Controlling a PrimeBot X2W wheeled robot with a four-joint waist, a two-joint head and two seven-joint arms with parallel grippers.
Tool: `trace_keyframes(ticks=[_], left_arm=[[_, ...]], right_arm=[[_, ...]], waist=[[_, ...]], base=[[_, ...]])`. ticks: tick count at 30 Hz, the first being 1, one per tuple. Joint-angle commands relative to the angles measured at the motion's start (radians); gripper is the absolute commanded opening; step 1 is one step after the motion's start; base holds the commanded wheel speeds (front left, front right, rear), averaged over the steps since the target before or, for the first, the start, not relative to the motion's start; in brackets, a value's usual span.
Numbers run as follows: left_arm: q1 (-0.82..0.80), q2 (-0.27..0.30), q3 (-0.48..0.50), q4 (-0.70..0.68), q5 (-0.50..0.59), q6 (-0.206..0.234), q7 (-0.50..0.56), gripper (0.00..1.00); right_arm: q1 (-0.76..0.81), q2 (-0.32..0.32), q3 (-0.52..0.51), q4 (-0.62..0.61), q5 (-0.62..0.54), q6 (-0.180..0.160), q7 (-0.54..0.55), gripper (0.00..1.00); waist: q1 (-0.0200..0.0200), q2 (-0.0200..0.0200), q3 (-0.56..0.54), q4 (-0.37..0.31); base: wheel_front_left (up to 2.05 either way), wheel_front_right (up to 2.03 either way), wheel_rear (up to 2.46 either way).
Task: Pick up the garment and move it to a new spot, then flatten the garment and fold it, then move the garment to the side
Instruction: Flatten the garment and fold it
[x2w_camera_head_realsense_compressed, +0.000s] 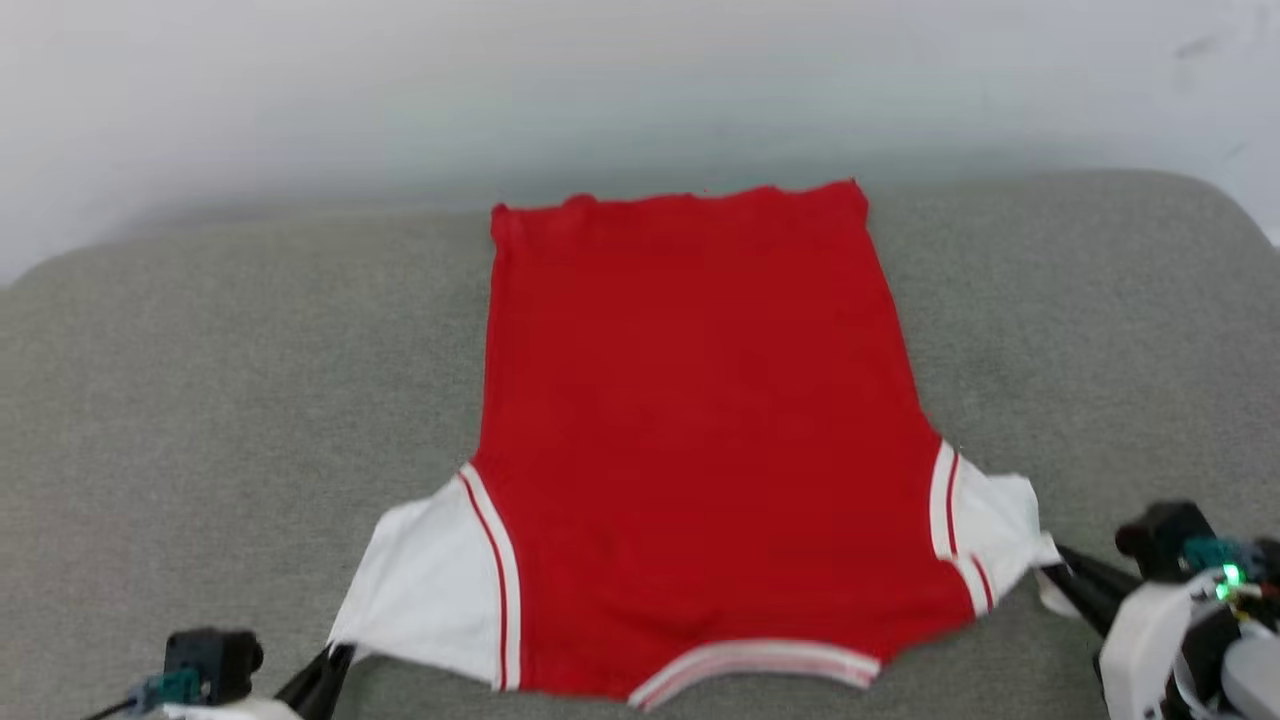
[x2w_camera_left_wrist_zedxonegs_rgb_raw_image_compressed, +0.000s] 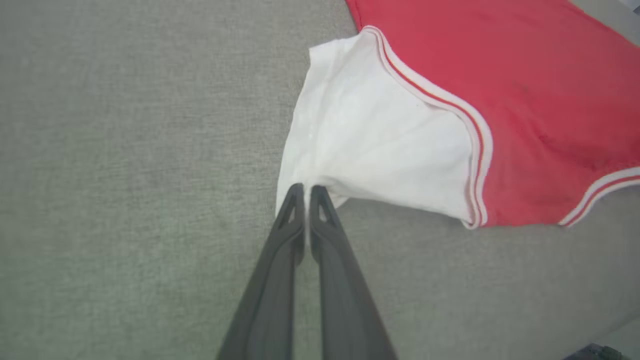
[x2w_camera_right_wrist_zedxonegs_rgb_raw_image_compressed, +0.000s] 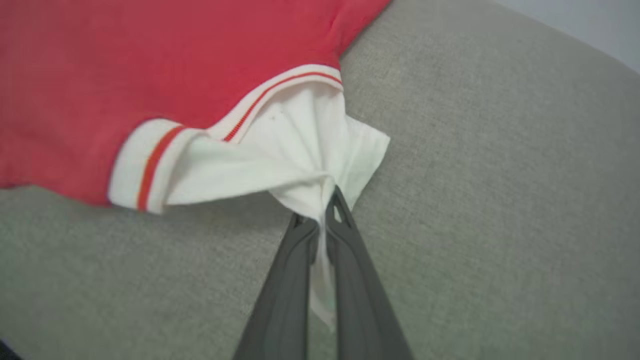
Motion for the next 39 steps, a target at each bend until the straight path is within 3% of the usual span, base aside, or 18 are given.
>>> trace_keyframes(ticks=[1,7,15,16,18,23,30,35,39], left_arm=[[0.017,0.009,0.010,-0.002,-0.003,0.009,-0.005,0.00],[0.162,0.005,0.037,-0.031,-0.007,0.042,-0.007,0.00],[0.215,-0.024,0.057,-0.048,0.032,0.037,-0.005,0.00],[0.210,-0.027,0.058,-0.046,0.039,0.037,-0.005,0.00],[0.197,-0.038,0.060,-0.044,0.051,0.034,-0.005,0.00],[0.170,-0.056,0.074,-0.052,0.088,0.042,-0.005,0.00],[0.121,-0.069,0.116,-0.109,0.148,0.066,-0.005,0.00],[0.065,-0.074,0.136,-0.163,0.206,0.086,-0.005,0.00],[0.019,-0.085,0.138,-0.202,0.247,0.094,-0.005,0.00]], right_arm=[[0.023,-0.011,-0.007,-0.006,0.004,-0.001,-0.003,0.00],[0.195,-0.053,-0.064,-0.050,0.020,-0.001,0.005,0.00],[0.295,-0.067,-0.158,-0.119,-0.027,-0.001,0.060,0.00],[0.292,-0.063,-0.171,-0.127,-0.038,-0.001,0.070,0.23],[0.276,-0.059,-0.206,-0.145,-0.063,-0.001,0.088,1.00],[0.228,-0.072,-0.329,-0.220,-0.089,-0.001,0.129,1.00],[0.084,-0.145,-0.595,-0.383,-0.111,-0.001,0.201,1.00],[-0.101,-0.134,-0.721,-0.462,-0.111,-0.001,0.353,1.00],[-0.280,-0.121,-0.724,-0.458,-0.118,-0.001,0.537,1.00]], waist=[[0.0003,0.0000,-0.019,0.002],[0.0003,0.0000,-0.054,0.003],[0.0003,0.0000,-0.049,0.006],[0.0003,0.0000,-0.047,0.006],[0.0003,0.0000,-0.041,0.005],[0.0003,0.0000,-0.012,0.011],[0.0003,0.0000,0.081,0.054],[0.0003,0.0000,0.186,0.107],[0.0003,0.0000,0.274,0.155]], base=[[0.00,0.00,0.00],[0.00,0.00,0.00],[0.00,0.00,0.00],[0.00,0.00,0.00],[0.00,0.00,0.00],[0.00,0.00,0.00],[0.00,0.00,0.00],[0.00,0.00,0.00],[0.00,0.00,0.00]])
